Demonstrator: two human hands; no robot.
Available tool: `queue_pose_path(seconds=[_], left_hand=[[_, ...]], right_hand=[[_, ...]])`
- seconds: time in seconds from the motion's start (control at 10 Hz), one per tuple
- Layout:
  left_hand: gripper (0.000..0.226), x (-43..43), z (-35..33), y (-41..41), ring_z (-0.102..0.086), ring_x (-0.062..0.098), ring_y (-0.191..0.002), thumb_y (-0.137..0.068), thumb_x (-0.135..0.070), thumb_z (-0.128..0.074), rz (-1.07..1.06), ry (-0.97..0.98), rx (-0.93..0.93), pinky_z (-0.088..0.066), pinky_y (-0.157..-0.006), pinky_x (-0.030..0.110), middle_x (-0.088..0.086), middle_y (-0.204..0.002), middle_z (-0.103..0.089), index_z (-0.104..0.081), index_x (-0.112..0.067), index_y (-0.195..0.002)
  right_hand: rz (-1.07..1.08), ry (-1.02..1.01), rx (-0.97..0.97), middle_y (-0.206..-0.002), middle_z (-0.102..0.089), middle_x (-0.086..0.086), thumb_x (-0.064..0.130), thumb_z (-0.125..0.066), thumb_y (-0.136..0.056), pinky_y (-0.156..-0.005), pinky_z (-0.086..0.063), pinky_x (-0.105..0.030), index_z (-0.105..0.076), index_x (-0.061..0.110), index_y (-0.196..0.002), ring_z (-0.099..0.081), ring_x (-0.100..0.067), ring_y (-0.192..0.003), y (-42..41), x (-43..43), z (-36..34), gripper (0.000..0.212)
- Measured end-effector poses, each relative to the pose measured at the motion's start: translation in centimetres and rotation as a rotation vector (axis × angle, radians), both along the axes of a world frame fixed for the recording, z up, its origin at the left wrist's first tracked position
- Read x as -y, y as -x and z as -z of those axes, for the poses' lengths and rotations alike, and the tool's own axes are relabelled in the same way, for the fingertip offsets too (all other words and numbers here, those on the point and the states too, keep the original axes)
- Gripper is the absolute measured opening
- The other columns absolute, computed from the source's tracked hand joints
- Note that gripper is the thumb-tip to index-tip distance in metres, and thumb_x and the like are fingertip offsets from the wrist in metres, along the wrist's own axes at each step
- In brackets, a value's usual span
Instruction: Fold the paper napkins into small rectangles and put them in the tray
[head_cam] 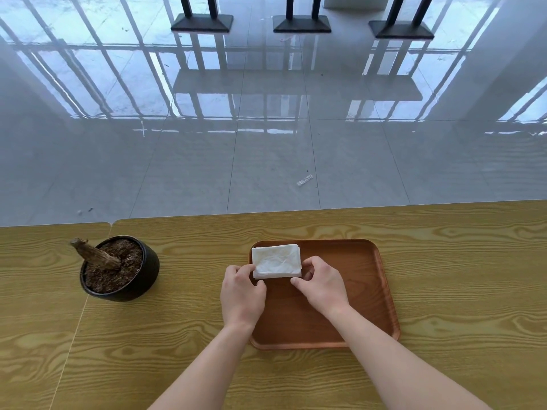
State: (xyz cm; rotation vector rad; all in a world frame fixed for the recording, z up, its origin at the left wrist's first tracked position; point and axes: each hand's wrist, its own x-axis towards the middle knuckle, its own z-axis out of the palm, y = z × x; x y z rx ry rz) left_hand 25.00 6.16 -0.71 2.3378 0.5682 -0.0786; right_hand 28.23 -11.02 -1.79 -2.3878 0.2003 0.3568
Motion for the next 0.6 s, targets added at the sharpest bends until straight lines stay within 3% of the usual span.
queue_pose_path(seconds=[0.3, 0.4, 0.6], left_hand=[[0.048, -0.5, -0.6, 0.1, -0.055, 0.020, -0.106, -0.088, -0.024, -0.062, 0.119, -0.083, -0.038, -0.050, -0.084, 0.031, 0.001, -0.119, -0.054, -0.055, -0.020, -0.135], [0.050, -0.7, -1.5, -0.1, -0.053, 0.020, -0.111, -0.091, -0.030, -0.055, 0.210, -0.207, -0.050, -0.049, -0.089, 0.034, 0.001, -0.127, -0.053, -0.047, -0.021, -0.140], [0.049, -1.4, -3.9, -0.9, -0.052, 0.021, -0.111, -0.087, -0.033, -0.049, 0.306, -0.411, -0.025, -0.046, -0.087, 0.037, 0.002, -0.124, -0.052, -0.046, -0.024, -0.136]], right_hand=[[-0.013, 0.003, -0.005, -0.081, -0.064, 0.010, 0.034, -0.073, -0.084, -0.072, -0.052, -0.030, -0.061, 0.022, -0.112, -0.063, -0.011, -0.081, -0.1, 0.1, -0.5, 0.033], [0.006, 0.010, 0.012, -0.085, -0.064, 0.010, 0.036, -0.067, -0.089, -0.073, -0.051, -0.030, -0.063, 0.019, -0.115, -0.063, -0.012, -0.083, -0.4, 0.3, -1.6, 0.031], [-0.079, 0.110, 0.087, -0.100, -0.066, 0.004, 0.037, -0.062, -0.092, -0.077, -0.049, -0.030, -0.062, 0.017, -0.122, -0.062, -0.015, -0.093, -1.0, 0.7, -4.1, 0.036]])
